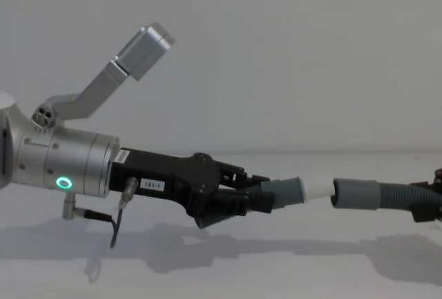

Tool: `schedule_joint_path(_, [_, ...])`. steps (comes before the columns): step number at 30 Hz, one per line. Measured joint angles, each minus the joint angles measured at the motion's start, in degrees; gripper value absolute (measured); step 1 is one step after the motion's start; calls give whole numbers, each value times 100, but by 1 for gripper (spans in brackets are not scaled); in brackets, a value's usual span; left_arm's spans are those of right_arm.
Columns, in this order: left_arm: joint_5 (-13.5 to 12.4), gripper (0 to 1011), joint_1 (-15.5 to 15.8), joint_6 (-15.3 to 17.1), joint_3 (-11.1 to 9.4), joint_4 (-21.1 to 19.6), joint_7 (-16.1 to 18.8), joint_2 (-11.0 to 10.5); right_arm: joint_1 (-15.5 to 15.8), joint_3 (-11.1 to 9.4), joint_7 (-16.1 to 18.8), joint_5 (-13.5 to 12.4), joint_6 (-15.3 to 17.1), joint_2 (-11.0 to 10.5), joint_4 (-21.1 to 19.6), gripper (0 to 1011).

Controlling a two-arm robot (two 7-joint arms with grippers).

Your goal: Use both hands to pick up one end of the pipe from the table, align the ends, and insert them.

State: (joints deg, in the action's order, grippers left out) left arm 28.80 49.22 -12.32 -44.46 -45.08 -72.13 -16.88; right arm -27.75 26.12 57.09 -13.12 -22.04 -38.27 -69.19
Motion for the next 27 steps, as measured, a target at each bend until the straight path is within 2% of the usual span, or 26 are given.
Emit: schedule_joint_path(27, [14,325,24,-93,-90,47,-32,30,0,0,0,0,0,0,0,226])
